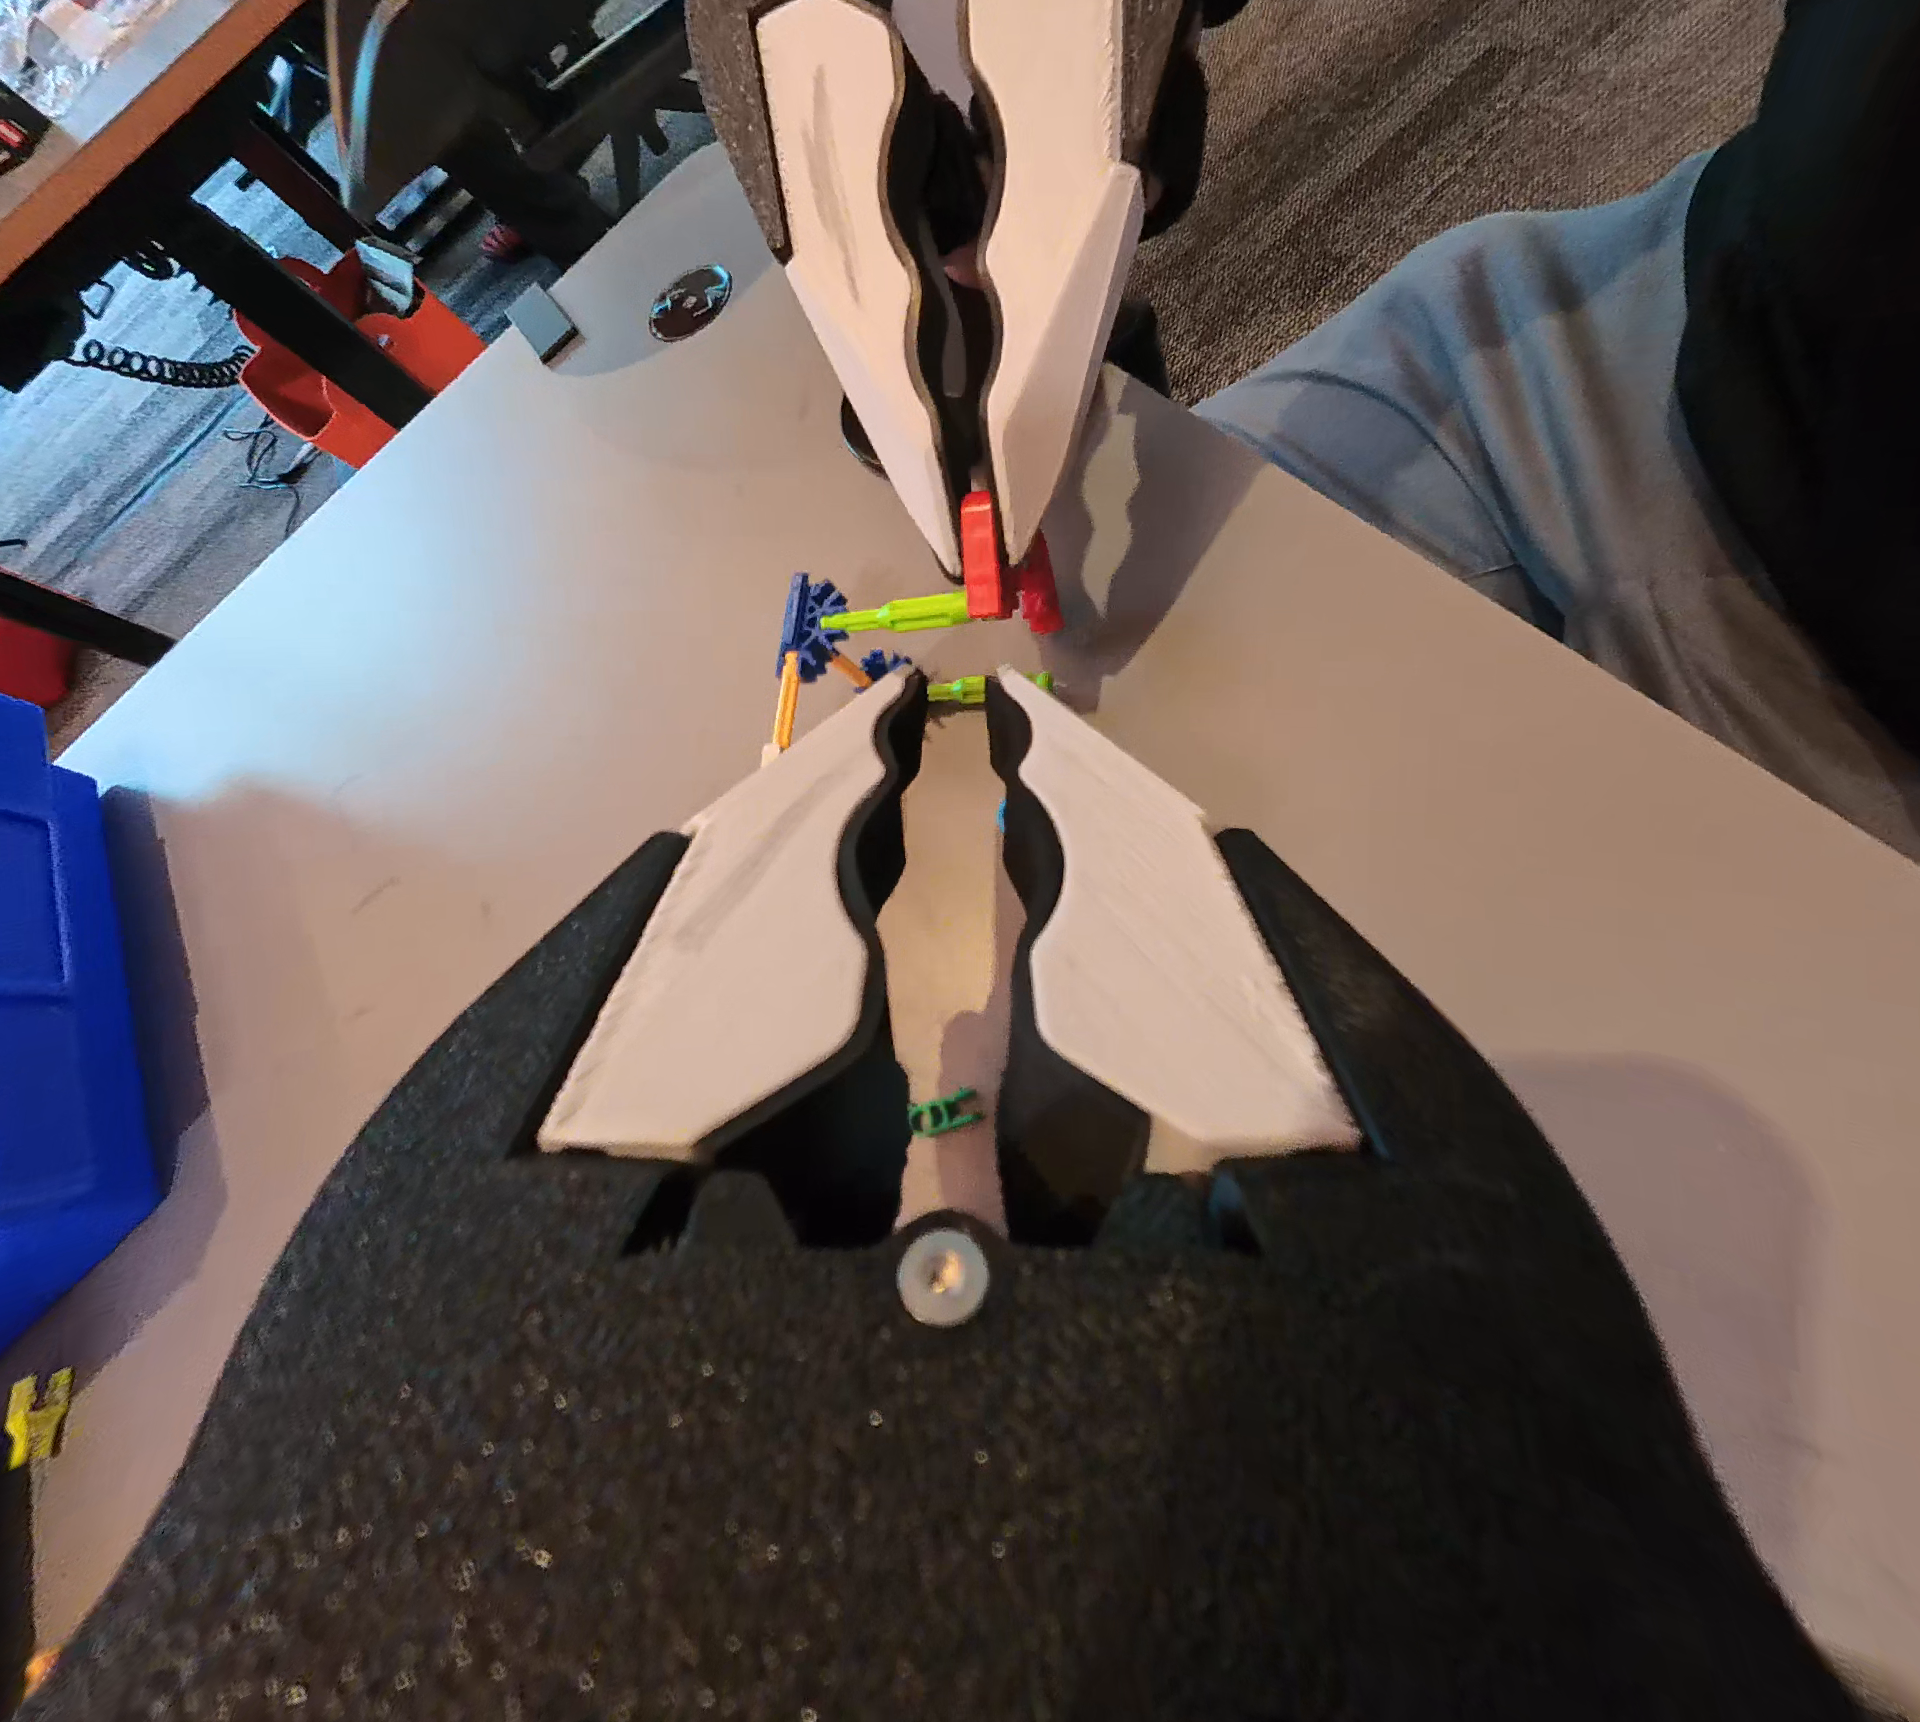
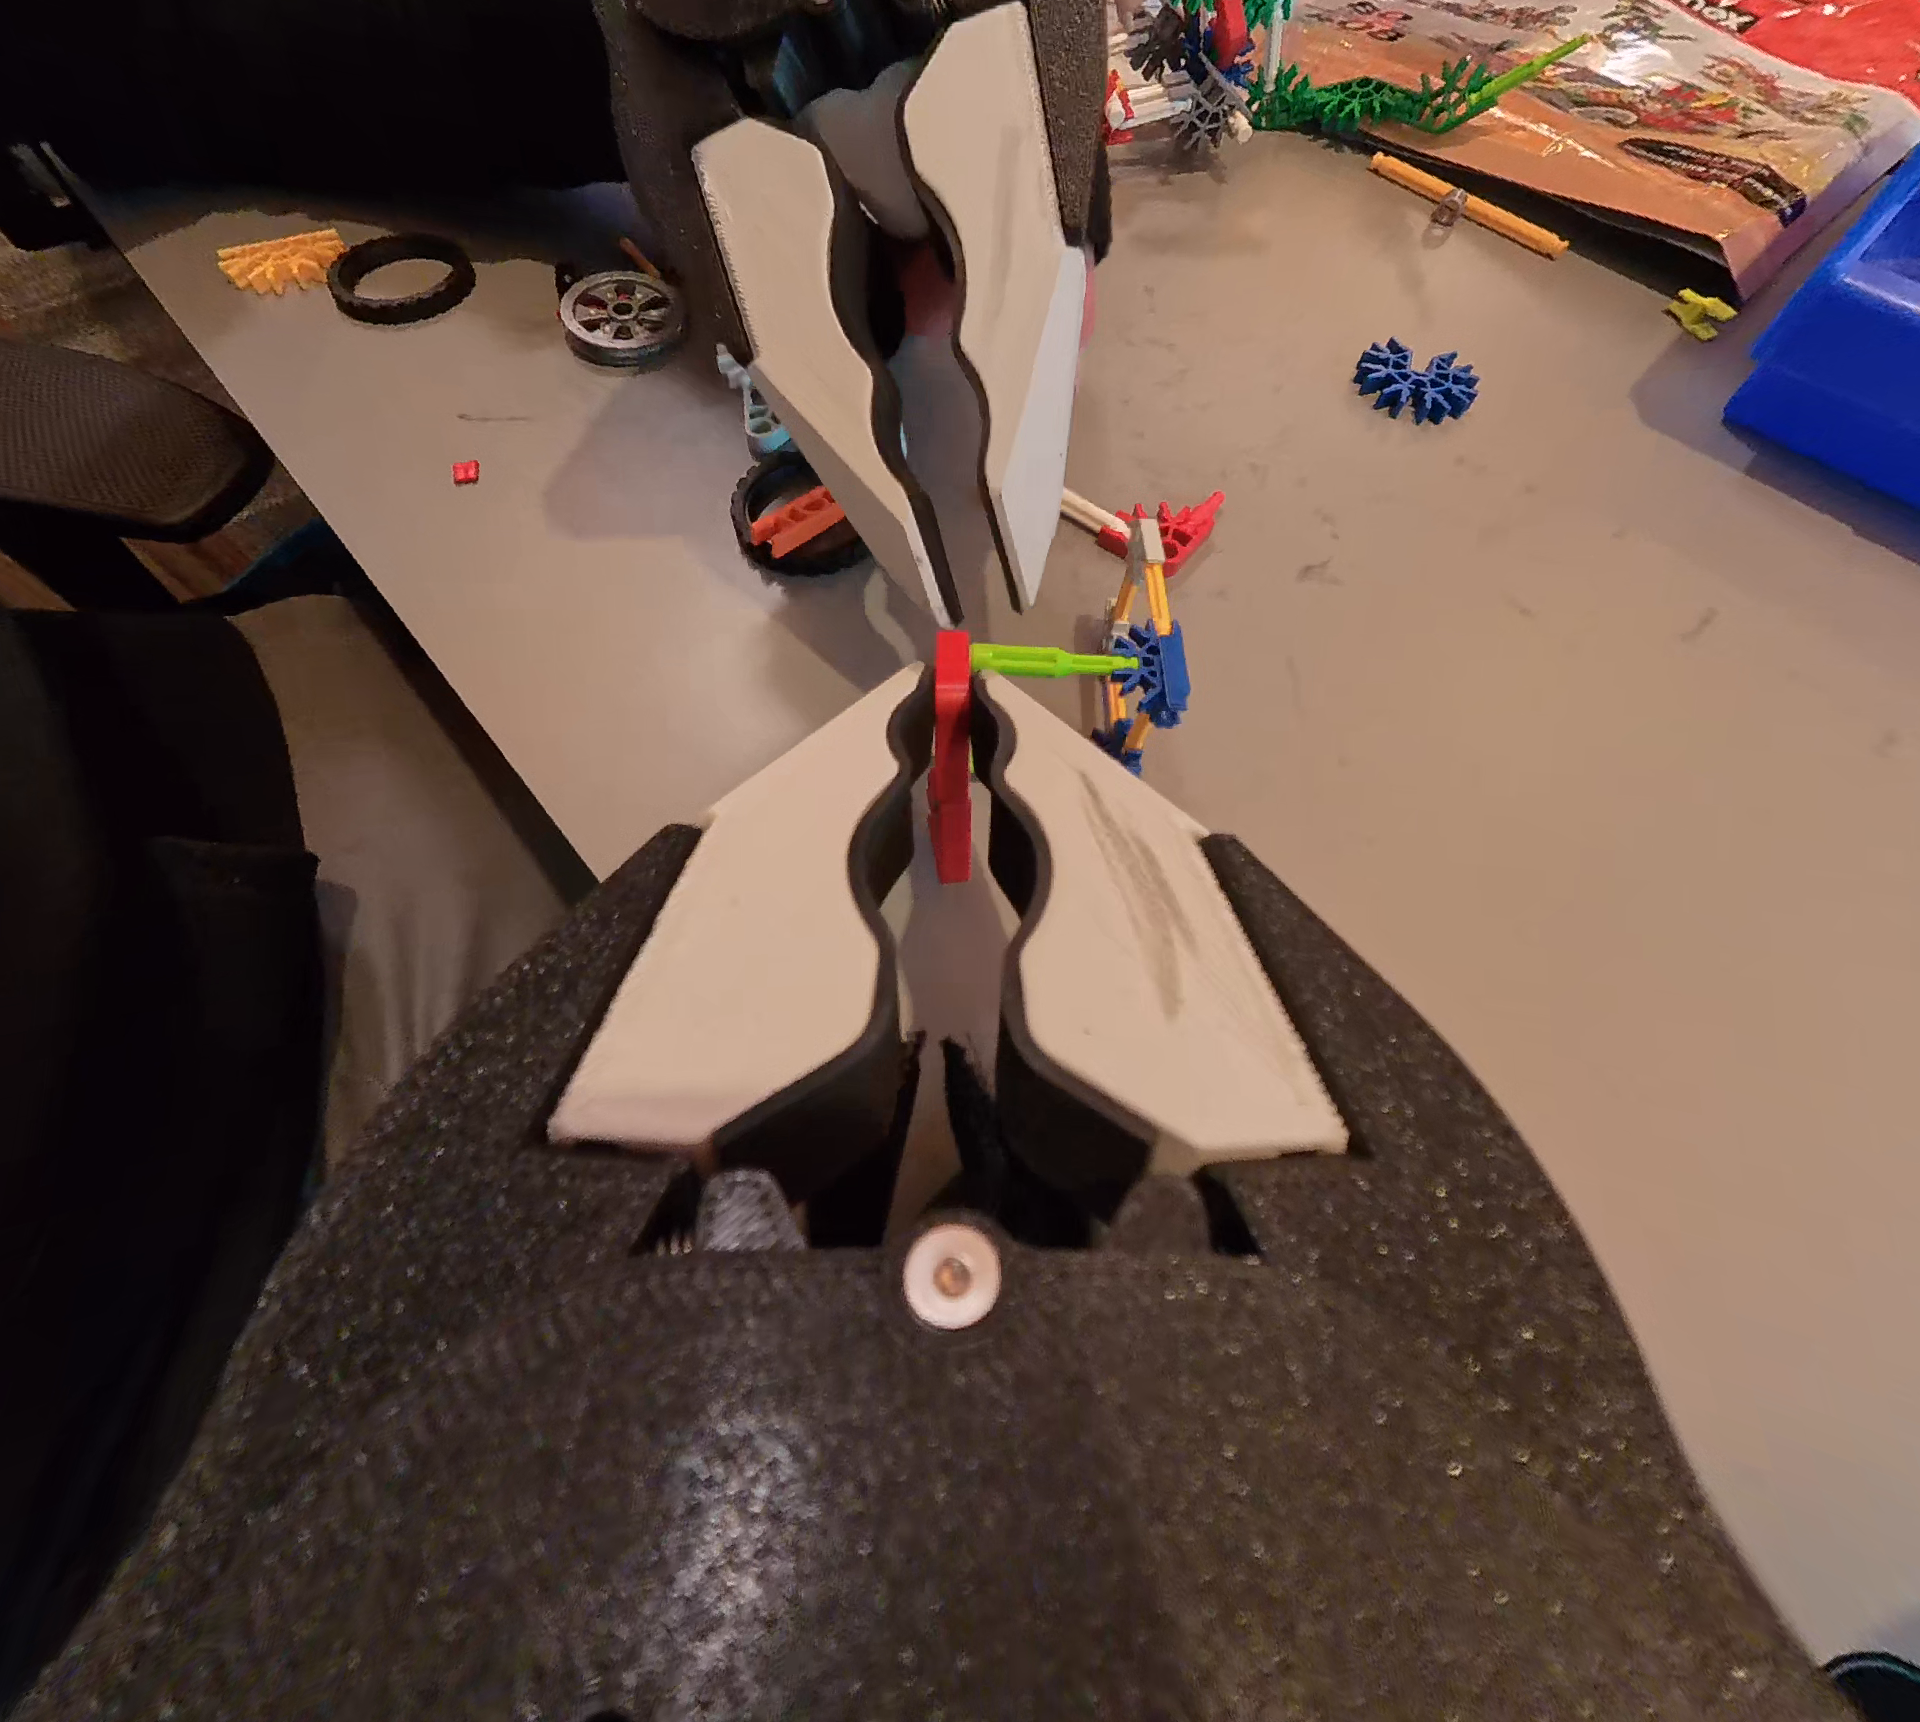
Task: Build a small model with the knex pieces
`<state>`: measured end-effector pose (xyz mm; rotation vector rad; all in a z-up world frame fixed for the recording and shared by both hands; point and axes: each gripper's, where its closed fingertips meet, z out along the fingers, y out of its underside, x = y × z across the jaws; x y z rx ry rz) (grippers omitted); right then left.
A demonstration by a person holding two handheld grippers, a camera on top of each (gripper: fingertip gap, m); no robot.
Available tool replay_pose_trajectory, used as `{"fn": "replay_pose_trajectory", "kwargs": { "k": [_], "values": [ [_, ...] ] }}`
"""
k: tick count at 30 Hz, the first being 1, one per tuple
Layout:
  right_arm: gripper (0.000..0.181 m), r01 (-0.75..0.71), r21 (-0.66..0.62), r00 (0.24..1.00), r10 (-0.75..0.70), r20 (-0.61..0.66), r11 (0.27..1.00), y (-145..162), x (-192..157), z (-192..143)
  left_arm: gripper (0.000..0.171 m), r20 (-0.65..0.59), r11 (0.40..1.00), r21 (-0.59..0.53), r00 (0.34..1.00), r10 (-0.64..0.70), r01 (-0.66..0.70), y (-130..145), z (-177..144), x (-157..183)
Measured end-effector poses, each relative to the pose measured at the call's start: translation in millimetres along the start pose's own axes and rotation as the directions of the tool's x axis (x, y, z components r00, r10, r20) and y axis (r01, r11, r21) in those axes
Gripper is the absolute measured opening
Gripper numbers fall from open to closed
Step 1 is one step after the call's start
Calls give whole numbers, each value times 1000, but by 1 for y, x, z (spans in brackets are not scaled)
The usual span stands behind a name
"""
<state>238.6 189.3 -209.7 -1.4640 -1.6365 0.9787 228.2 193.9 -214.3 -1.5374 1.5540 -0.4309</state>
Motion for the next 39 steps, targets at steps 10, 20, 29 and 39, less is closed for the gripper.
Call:
{"fn": "replay_pose_trajectory", "kwargs": {
  "k": [10, 20, 29, 39],
  "values": [
    [5, 9, -11, 1000, -9, 0, 1000, 5, -3, -2, 10, 12, 1000, -15, 1000, 2, -1, 2, 7, -2],
    [5, -18, 16, 999, 19, -37, 1000, 6, 0, -5, 14, 23, 1000, -17, 1000, -18, 19, 1, 12, -3],
    [5, -103, 57, 992, 107, -67, 993, 6, 6, -3, 15, 30, 998, 6, 998, -55, 55, -4, 17, -4],
    [5, -97, 72, 992, 103, -77, 993, 6, 5, -2, 29, 97, 1000, 0, 995, -2, 2, -17, 1, -19]
  ]
}}
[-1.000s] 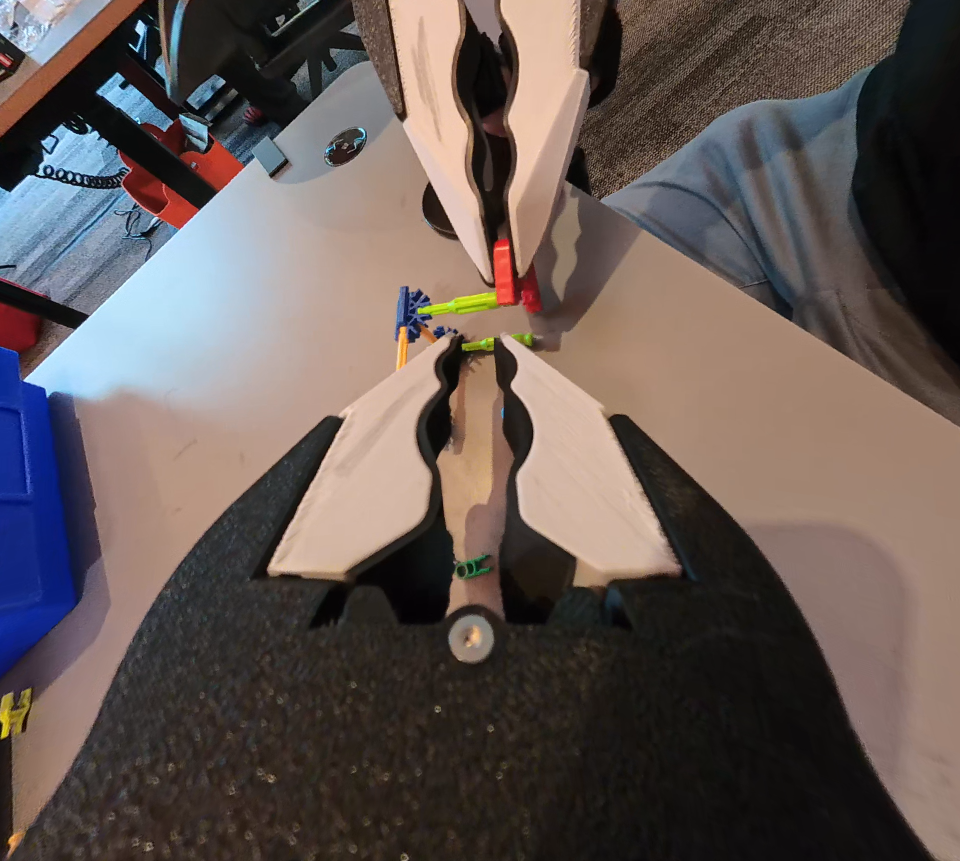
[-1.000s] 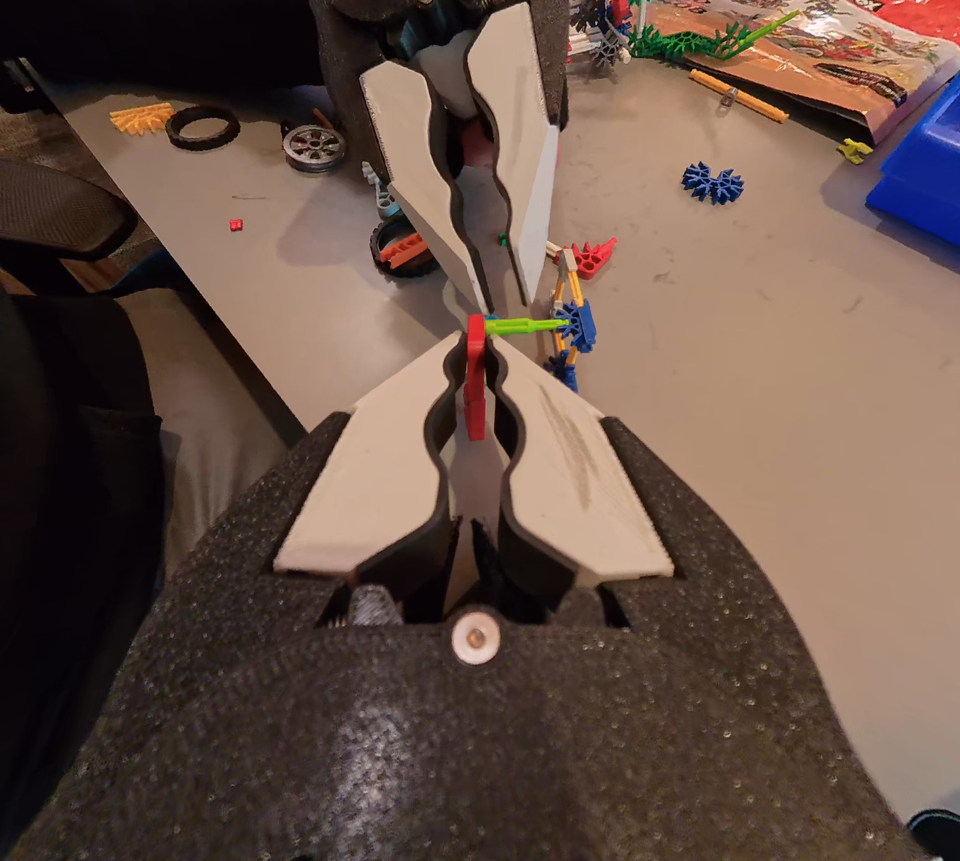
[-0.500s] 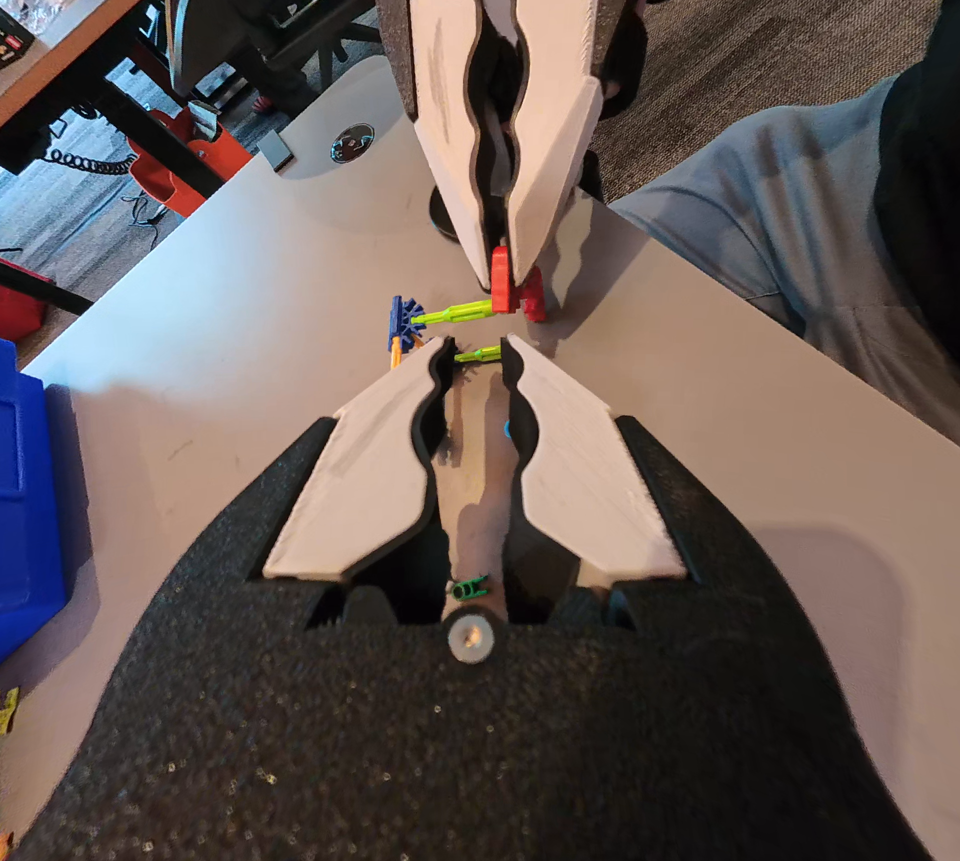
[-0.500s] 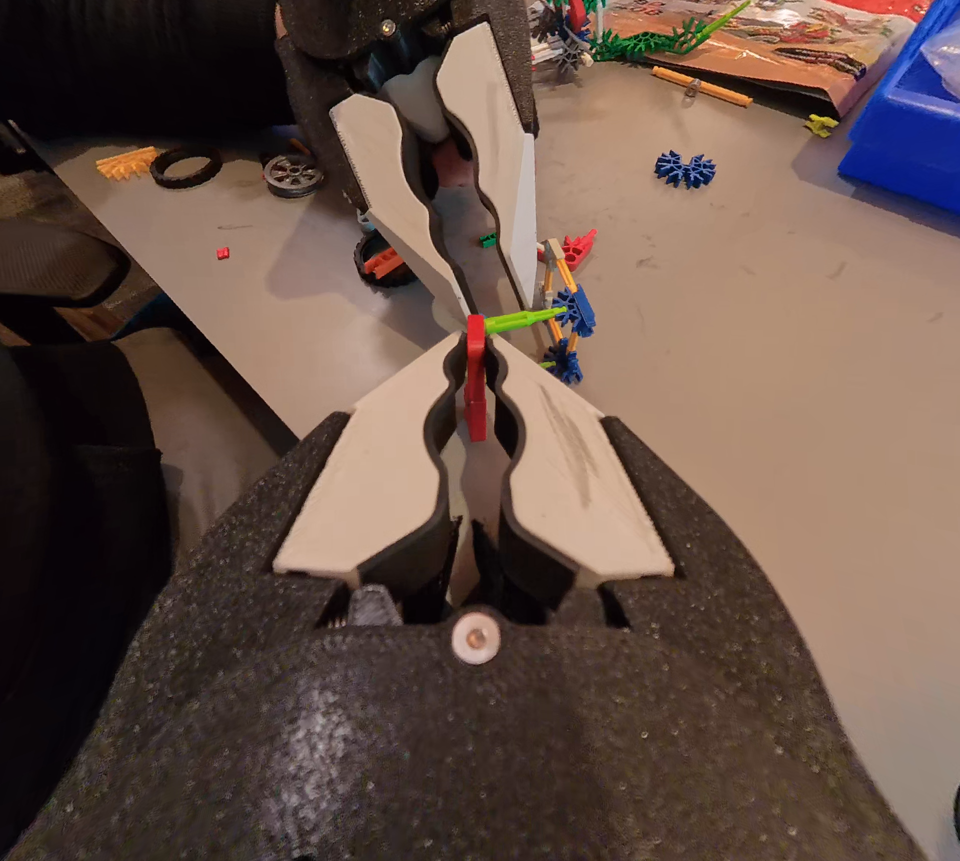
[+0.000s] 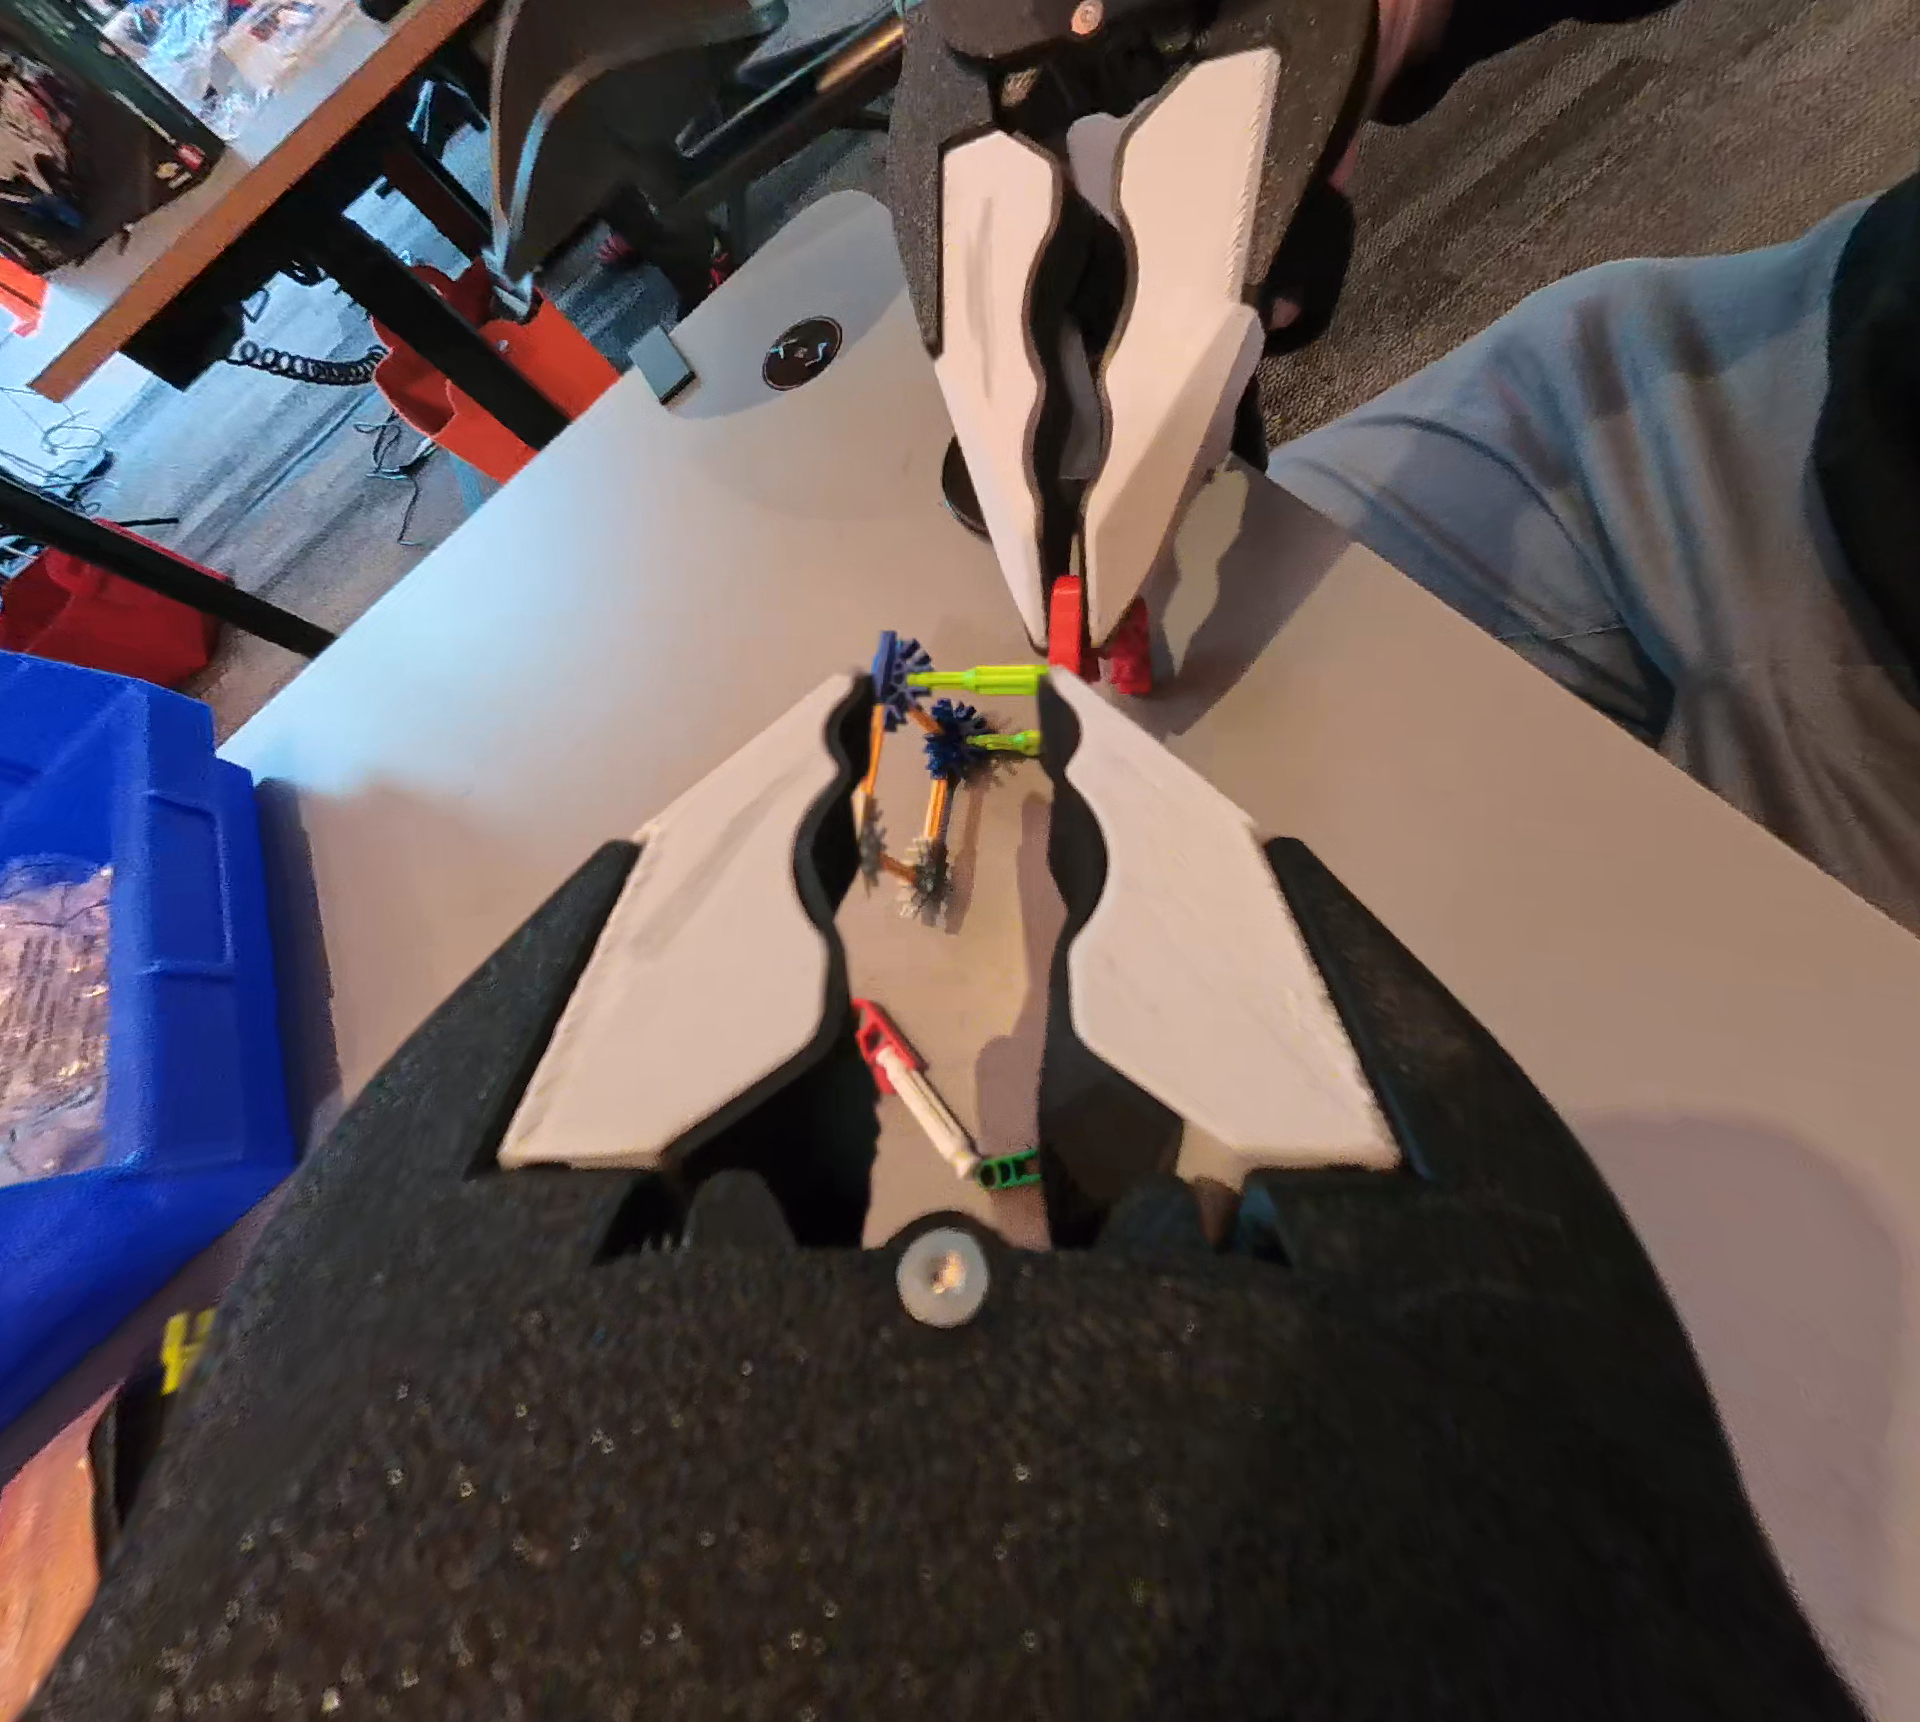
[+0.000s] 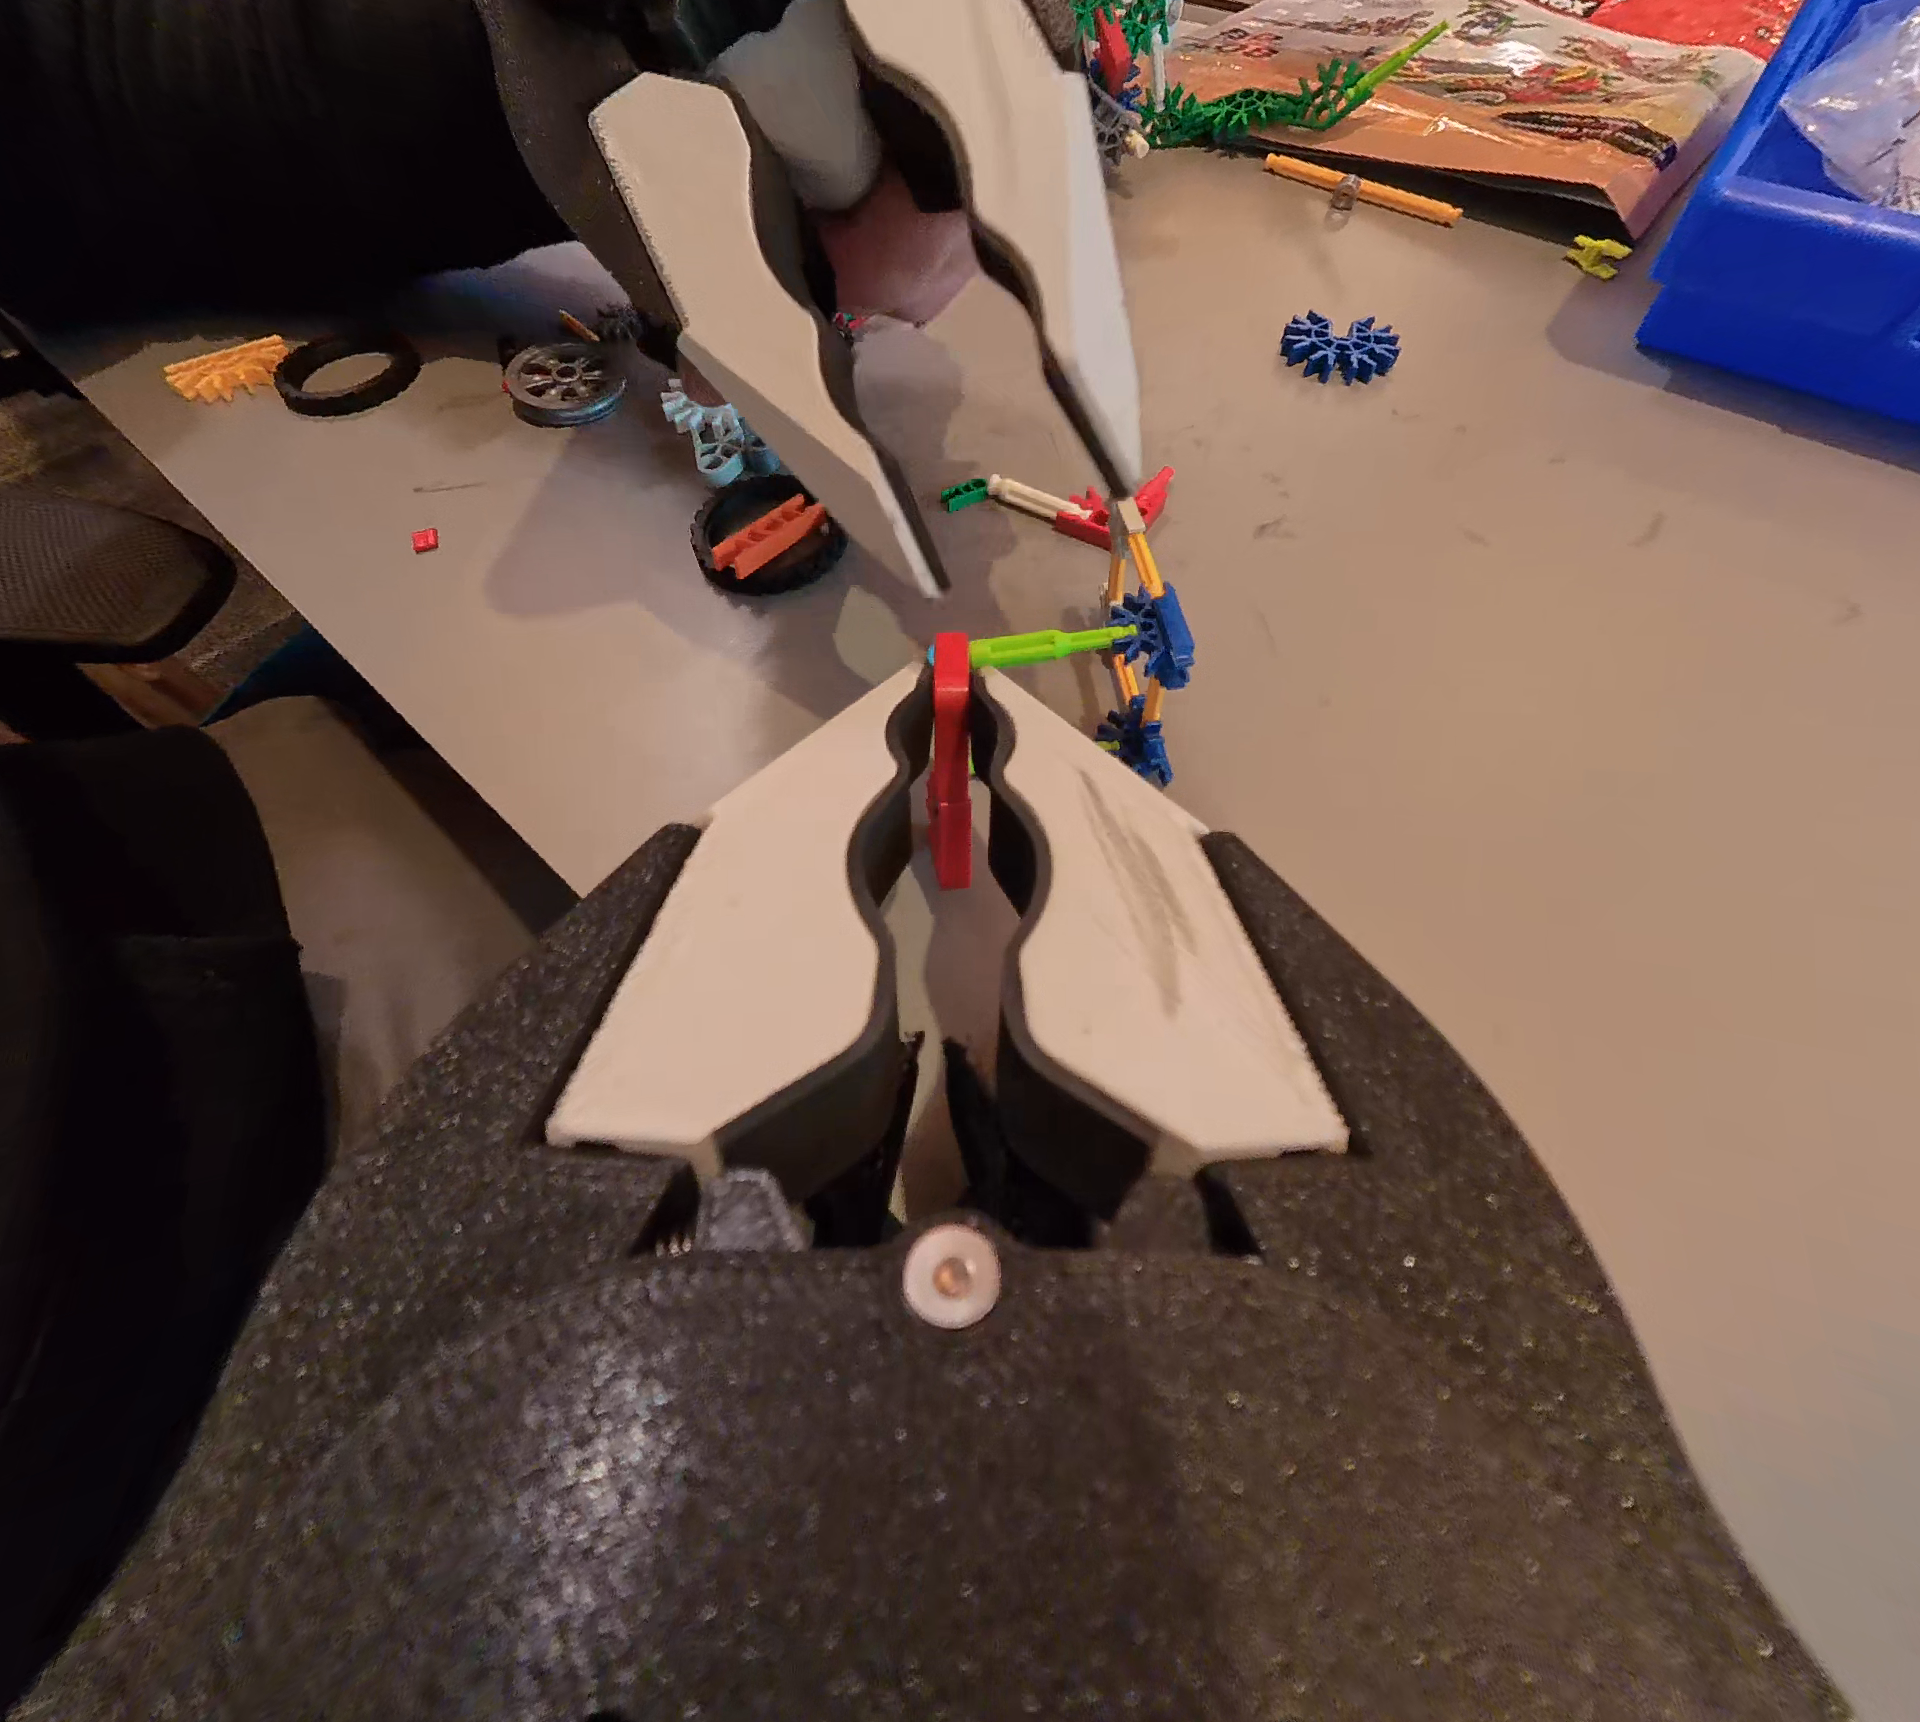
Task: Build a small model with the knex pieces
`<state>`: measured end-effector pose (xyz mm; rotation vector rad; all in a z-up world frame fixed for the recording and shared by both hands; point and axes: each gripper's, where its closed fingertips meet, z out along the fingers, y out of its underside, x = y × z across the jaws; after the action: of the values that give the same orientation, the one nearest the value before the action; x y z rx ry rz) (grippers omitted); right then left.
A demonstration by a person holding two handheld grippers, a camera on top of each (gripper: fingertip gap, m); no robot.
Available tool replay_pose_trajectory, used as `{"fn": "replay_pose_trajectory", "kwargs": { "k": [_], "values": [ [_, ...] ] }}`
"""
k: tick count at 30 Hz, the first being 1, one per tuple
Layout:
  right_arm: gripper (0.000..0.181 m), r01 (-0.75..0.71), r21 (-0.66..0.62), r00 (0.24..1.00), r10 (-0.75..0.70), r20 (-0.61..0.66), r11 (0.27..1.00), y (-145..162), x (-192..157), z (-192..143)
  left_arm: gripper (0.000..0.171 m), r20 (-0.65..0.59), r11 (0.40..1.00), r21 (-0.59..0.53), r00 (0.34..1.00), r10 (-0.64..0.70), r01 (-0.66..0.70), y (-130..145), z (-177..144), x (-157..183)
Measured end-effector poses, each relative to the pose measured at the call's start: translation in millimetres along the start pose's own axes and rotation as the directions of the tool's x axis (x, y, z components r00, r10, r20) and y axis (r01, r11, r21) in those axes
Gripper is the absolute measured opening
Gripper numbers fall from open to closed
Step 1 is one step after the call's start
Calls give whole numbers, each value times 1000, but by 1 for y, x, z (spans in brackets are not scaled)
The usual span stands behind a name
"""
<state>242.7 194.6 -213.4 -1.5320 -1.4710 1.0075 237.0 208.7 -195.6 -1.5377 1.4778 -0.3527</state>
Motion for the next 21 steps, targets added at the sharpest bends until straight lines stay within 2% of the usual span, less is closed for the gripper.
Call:
{"fn": "replay_pose_trajectory", "kwargs": {
  "k": [3, 7, 11, 21],
  "values": [
    [5, 0, -7, 1000, 0, 3, 1000, 0, 0, 0, 58, -15, 998, -65, 1000, -14, 13, 8, 10, -2],
    [5, 14, -12, 1000, -14, 0, 1000, 1, 0, 0, 65, -36, 995, -101, 999, -19, 15, 13, 20, 0],
    [5, 18, -8, 1000, -18, -1, 1000, 1, 0, 0, 52, -51, 991, -131, 999, -8, 1, 17, 25, 4],
    [5, 14, 4, 1000, -14, -10, 1000, 0, 0, 0, 35, -20, 992, -127, 1000, -11, 8, 21, 23, -1]
  ]
}}
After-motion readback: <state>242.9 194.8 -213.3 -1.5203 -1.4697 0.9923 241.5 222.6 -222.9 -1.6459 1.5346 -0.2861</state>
